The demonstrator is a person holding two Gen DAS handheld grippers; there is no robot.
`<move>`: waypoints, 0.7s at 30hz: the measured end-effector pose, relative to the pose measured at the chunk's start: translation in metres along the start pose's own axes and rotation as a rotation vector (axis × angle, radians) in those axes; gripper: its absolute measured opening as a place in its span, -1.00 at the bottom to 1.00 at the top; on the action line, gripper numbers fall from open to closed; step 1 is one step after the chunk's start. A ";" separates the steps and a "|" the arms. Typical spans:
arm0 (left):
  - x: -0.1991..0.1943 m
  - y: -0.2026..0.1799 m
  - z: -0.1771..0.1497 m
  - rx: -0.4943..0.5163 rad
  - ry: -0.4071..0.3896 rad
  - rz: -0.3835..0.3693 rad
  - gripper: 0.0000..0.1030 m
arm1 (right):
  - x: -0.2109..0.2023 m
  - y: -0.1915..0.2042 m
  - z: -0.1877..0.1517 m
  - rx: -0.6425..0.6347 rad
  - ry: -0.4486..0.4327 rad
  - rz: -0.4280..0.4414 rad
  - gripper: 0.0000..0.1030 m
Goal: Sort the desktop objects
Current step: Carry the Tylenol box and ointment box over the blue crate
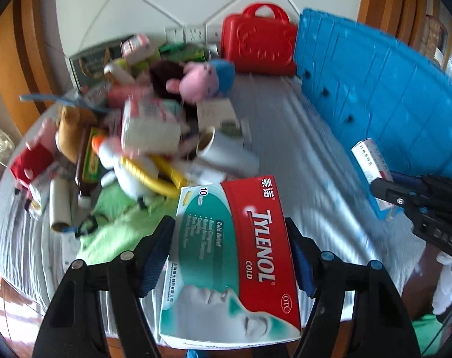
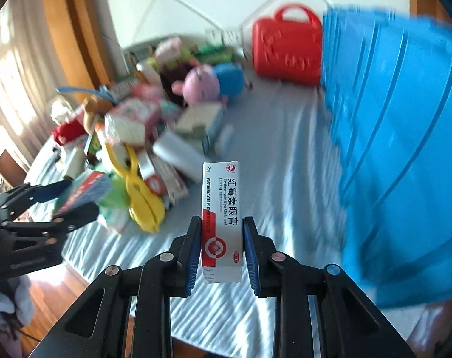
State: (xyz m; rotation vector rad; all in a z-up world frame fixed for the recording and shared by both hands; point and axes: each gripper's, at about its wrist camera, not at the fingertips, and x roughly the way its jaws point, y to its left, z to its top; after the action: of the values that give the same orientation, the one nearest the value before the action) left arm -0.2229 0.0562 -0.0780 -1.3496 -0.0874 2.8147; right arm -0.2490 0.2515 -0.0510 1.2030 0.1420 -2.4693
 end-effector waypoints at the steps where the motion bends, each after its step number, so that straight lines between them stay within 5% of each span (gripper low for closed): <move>1: 0.005 0.004 0.000 -0.006 -0.008 0.004 0.38 | -0.003 -0.004 0.005 -0.013 -0.012 0.007 -0.48; 11: 0.036 -0.024 0.002 -0.043 0.071 0.065 0.38 | 0.012 -0.022 0.002 -0.055 0.028 0.074 -0.48; 21: -0.046 -0.048 0.048 0.041 -0.163 0.068 0.38 | -0.054 -0.006 0.044 -0.063 -0.149 0.050 -0.48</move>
State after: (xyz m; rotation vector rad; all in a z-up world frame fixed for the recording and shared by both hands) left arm -0.2323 0.0998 -0.0095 -1.1340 0.0145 2.9610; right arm -0.2540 0.2623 0.0183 0.9811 0.1459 -2.4803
